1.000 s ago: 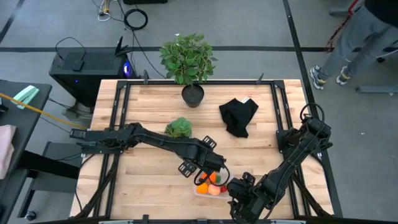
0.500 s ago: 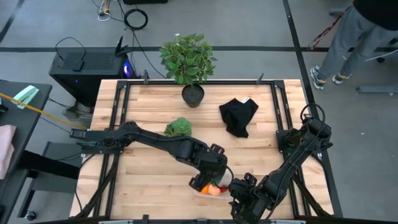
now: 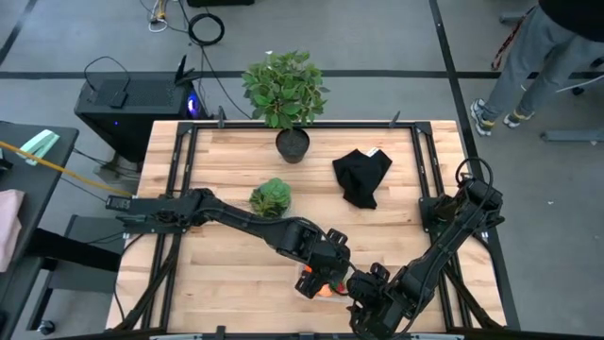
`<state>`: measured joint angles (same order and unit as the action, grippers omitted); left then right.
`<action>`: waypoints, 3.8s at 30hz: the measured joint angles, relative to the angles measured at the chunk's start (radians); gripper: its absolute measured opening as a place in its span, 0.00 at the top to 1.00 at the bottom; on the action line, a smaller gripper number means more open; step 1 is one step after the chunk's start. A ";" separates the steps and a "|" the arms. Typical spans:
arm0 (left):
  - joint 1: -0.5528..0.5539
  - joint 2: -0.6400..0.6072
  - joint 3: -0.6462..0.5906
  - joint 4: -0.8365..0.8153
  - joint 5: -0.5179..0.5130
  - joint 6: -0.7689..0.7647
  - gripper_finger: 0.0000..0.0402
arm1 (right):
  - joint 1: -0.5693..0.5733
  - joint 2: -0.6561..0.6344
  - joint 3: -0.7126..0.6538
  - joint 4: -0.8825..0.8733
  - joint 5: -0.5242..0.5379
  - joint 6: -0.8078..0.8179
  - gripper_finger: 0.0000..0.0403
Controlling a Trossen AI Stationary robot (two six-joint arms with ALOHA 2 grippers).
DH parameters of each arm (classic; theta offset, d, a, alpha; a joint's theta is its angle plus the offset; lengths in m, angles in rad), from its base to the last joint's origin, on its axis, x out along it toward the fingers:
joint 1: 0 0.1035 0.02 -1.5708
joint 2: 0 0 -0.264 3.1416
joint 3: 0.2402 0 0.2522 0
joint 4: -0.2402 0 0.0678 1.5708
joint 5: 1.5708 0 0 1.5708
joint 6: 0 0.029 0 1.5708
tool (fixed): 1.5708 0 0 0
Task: Pick and placing Produce into tupperware
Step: Put the pineapple in the transparent bin, then return to Home Position
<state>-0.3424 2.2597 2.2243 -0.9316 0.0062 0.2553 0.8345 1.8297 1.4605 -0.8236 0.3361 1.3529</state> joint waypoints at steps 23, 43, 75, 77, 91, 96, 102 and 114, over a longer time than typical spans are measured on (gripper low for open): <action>0.004 -0.001 -0.205 0.174 0.009 0.047 0.22 | 0.000 0.000 0.000 0.001 0.012 0.009 0.32; 0.002 -0.001 -0.205 0.172 0.037 0.493 0.22 | -0.001 0.000 0.000 0.002 0.020 0.009 0.32; 0.005 -0.001 -0.203 -0.025 0.061 0.620 0.22 | -0.001 0.000 0.000 0.001 0.037 -0.010 0.32; 0.005 -0.001 -0.203 -0.042 0.061 0.620 0.22 | -0.001 0.000 0.000 0.001 0.037 -0.010 0.32; 0.005 -0.001 -0.203 -0.048 0.061 0.613 0.22 | -0.001 0.000 0.000 0.002 0.037 -0.010 0.32; 0.005 -0.001 -0.203 -0.041 0.060 0.581 0.22 | -0.001 0.000 0.000 0.002 0.038 -0.010 0.32; 0.006 -0.001 -0.203 -0.028 0.060 0.567 0.21 | -0.001 0.000 0.000 0.004 0.038 -0.010 0.32; 0.006 -0.001 -0.204 -0.018 0.067 0.546 0.07 | -0.001 0.000 0.000 0.012 0.038 0.004 0.32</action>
<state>-0.3367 2.2589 2.0205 -0.9497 0.0736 0.8009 0.8337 1.8297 1.4601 -0.8120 0.3744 1.3573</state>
